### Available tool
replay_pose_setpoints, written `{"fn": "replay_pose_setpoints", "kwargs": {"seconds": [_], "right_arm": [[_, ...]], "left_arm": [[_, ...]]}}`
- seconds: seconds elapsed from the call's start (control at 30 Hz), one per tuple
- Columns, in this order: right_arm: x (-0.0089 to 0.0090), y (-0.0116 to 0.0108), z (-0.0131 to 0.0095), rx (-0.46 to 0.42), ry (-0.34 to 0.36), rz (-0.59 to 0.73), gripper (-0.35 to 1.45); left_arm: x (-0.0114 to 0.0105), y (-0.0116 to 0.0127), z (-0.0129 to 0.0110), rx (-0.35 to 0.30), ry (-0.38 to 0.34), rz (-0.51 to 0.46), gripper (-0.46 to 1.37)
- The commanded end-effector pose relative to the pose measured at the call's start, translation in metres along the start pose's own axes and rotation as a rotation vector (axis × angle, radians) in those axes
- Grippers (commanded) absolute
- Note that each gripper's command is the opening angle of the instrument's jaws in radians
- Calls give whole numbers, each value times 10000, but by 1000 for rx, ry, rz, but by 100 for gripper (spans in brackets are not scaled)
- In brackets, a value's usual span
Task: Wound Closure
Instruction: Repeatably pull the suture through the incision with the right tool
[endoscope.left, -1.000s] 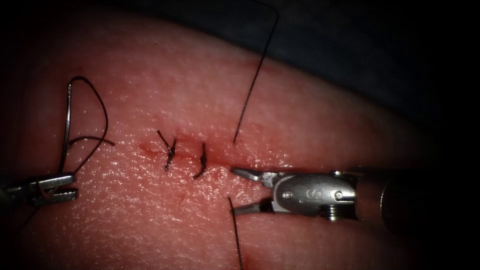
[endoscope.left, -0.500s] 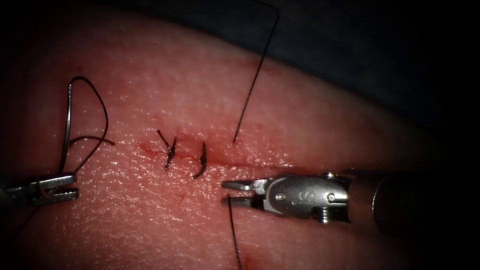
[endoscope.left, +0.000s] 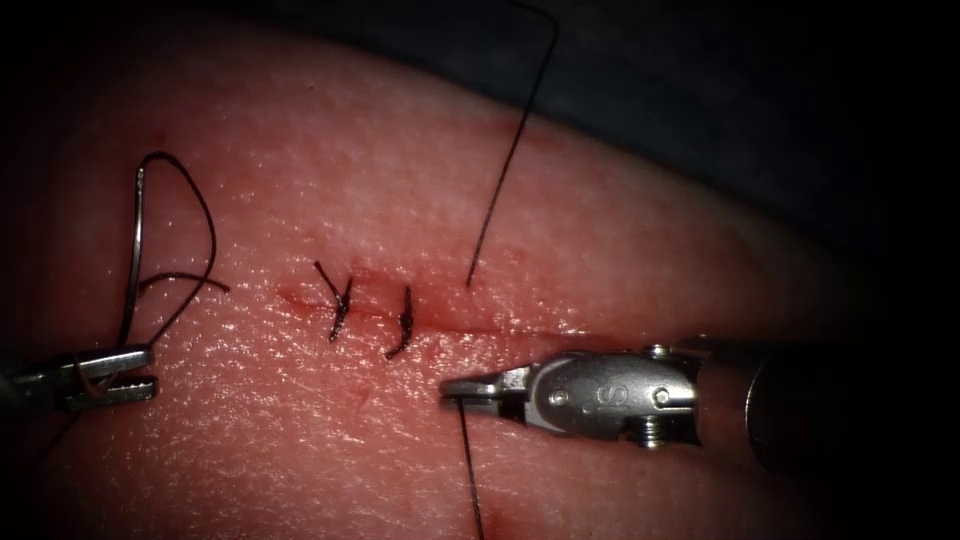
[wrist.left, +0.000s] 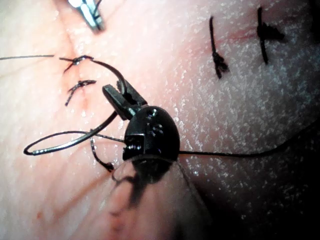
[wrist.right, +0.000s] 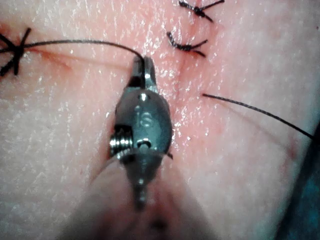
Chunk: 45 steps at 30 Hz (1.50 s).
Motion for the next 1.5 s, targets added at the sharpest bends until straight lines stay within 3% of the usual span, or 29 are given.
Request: {"fn": "replay_pose_setpoints", "kwargs": {"seconds": [0.03,0.27,0.7,0.93,1.17,1.5], "right_arm": [[1,-2,-1,0,0,-10,-35],[11,-30,-6,41,-17,-52,-35],[46,-112,-32,118,-8,-96,-35],[59,-142,-45,138,0,-101,-35],[75,-186,-54,210,-25,-94,-35],[94,-225,-74,276,-16,-67,-35]], "left_arm": [[0,0,-1,-6,1,0,-35],[0,0,-1,-6,1,0,-35],[0,0,-1,-6,1,0,-35],[1,1,0,-6,1,0,-35],[1,1,0,-6,1,0,-35],[1,1,0,-6,1,0,-35]]}}
